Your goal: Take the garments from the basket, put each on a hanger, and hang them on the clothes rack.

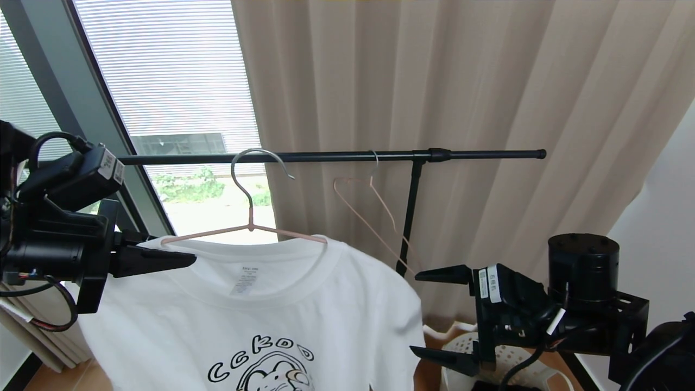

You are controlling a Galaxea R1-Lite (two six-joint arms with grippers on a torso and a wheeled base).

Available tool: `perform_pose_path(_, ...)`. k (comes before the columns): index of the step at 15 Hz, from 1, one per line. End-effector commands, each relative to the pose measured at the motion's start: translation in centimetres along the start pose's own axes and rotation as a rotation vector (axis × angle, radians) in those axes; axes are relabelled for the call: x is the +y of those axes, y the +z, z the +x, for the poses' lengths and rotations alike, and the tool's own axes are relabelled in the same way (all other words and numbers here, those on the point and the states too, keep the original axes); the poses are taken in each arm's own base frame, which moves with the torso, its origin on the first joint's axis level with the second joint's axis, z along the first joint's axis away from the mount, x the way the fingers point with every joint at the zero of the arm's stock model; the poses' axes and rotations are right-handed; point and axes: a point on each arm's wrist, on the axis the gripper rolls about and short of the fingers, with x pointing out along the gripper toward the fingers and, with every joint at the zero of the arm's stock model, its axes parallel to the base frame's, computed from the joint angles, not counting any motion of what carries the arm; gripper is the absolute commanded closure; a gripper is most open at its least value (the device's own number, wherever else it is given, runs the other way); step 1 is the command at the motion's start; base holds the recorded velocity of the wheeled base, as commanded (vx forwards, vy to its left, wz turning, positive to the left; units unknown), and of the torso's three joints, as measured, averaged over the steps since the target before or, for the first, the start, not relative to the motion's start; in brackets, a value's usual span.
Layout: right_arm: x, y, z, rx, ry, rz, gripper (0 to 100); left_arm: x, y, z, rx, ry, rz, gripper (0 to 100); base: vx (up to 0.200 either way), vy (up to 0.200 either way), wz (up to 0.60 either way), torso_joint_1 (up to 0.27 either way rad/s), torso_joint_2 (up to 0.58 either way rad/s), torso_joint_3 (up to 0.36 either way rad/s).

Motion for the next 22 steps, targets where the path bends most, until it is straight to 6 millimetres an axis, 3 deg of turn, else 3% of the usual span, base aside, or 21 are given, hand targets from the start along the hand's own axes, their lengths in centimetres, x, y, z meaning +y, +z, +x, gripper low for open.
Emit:
perform_pose_path(1, -0.3, -0.6, 0.6, 0.012, 0.009, 0.012, 0, -0.1, 0.2, -0.2, -0.012, -0.002, 0.003, 100, 0.000, 0.000, 0.00, 0.000, 0.00, 0.000)
perform_pose_path(11, -2.5, -2.5, 1.3, 0.029, -0.012, 0.054, 0, -0.5, 0.4, -0.9, -0.037, 0.010, 0.011, 100, 0.000, 0.000, 0.00, 0.000, 0.00, 0.000)
perform_pose_path(12, -2.5, -2.4, 1.2, 0.027, -0.015, 0.052, 100, -0.4, 0.4, -1.0, -0.036, 0.012, 0.011, 100, 0.000, 0.000, 0.00, 0.000, 0.00, 0.000)
perform_pose_path(22, -4.7, -2.5, -0.8, 0.018, -0.119, 0.046, 100, -0.3, 0.3, -1.6, -0.035, 0.044, 0.005, 100, 0.000, 0.000, 0.00, 0.000, 0.00, 0.000)
